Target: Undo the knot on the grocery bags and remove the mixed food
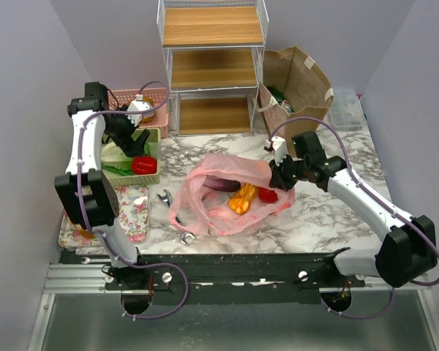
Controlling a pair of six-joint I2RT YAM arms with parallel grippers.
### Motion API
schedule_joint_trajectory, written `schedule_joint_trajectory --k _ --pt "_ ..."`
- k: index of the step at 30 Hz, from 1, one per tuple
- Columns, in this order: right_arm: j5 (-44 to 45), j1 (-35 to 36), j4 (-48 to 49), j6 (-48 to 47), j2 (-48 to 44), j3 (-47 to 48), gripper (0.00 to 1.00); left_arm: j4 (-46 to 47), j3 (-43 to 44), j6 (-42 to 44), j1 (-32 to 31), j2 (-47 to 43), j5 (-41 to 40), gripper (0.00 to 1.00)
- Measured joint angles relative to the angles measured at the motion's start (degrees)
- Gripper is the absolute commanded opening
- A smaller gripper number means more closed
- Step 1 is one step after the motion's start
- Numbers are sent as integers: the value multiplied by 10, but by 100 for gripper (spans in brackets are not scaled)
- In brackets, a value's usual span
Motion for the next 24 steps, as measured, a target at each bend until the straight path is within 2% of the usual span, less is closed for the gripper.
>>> schedule_joint_trajectory --k 3,5,9,11,12,15,18,24 --pt "16 0 14 11 -13 -5 1 38 -24 -15 -33 -90 49 93" --pt "28 0 37 24 -34 -19 1 82 -74 -24 -95 -186 79 84" --pt "44 0 72 51 -79 -45 1 175 -190 -31 -299 -352 129 56" --pt "49 0 85 63 -87 -45 1 209 -240 -31 -365 -391 134 47" --pt "50 0 91 69 -87 -45 1 224 -261 -29 -393 -401 133 46" --pt "51 0 95 80 -86 -45 1 268 -313 -14 -476 -377 103 43" --pt "52 0 97 86 -85 -45 1 305 -336 -2 -532 -290 47 46" --pt "53 0 98 88 -85 -45 1 337 -326 23 -544 -149 -57 62"
